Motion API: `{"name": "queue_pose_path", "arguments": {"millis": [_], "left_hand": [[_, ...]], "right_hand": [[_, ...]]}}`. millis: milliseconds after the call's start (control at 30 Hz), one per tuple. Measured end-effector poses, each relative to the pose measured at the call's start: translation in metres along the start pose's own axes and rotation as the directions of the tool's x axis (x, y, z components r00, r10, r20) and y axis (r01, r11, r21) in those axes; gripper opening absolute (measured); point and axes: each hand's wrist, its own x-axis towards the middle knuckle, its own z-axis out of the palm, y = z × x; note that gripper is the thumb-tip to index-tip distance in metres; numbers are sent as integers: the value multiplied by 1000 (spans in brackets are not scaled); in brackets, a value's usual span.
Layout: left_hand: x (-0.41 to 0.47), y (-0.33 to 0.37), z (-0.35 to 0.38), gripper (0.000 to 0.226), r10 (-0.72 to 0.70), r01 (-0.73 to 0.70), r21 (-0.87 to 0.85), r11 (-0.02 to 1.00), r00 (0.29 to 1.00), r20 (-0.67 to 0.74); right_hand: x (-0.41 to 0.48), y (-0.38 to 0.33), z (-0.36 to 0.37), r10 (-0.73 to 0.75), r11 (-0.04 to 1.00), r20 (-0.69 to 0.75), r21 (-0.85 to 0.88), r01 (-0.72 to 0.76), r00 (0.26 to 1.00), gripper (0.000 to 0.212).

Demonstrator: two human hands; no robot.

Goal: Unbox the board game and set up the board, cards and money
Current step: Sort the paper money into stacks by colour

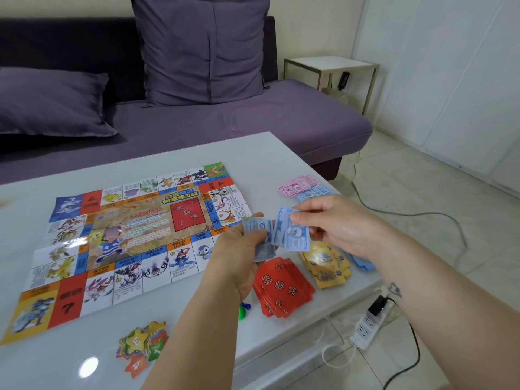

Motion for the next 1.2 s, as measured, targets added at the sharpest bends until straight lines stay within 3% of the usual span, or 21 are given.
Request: {"name": "queue_pose_path", "arguments": {"millis": [133, 333, 533, 667, 800, 967, 1067, 1200], "left_hand": [[-2, -2, 1, 21, 5, -6, 19, 1000, 1000, 28], [-2, -6, 2, 12, 4, -6, 87, 996, 1000, 30], [0, -2, 2, 17, -84, 86, -146, 985, 996, 21], [2, -1, 0, 21, -33, 34, -43, 998, 999, 28], [3, -8, 2, 16, 9, -10, 49, 999, 999, 36], [0, -10, 4, 10, -54, 55, -28, 998, 998, 13], [2, -7, 4, 16, -121, 117, -177, 977, 993, -13], [4, -6, 2, 20, -64, 66, -79, 995, 997, 30]], "right_hand": [[0, 2, 7, -1, 995, 46, -95, 5, 999, 9], [3, 6, 14, 5, 995, 51, -97, 0, 999, 18], [4, 4, 6, -3, 997, -71, -71, -2, 997, 7], [2, 1, -1, 6, 1000, -20, 9, -6, 1000, 15], [3, 6, 9, 4, 998, 49, -68, 0, 999, 32], [5, 7, 11, -14, 998, -7, -63, 13, 1000, 8], [5, 6, 5, -31, 998, -73, -64, 27, 997, 8], [1, 2, 2, -18, 999, 3, -50, 18, 1000, 17]]}}
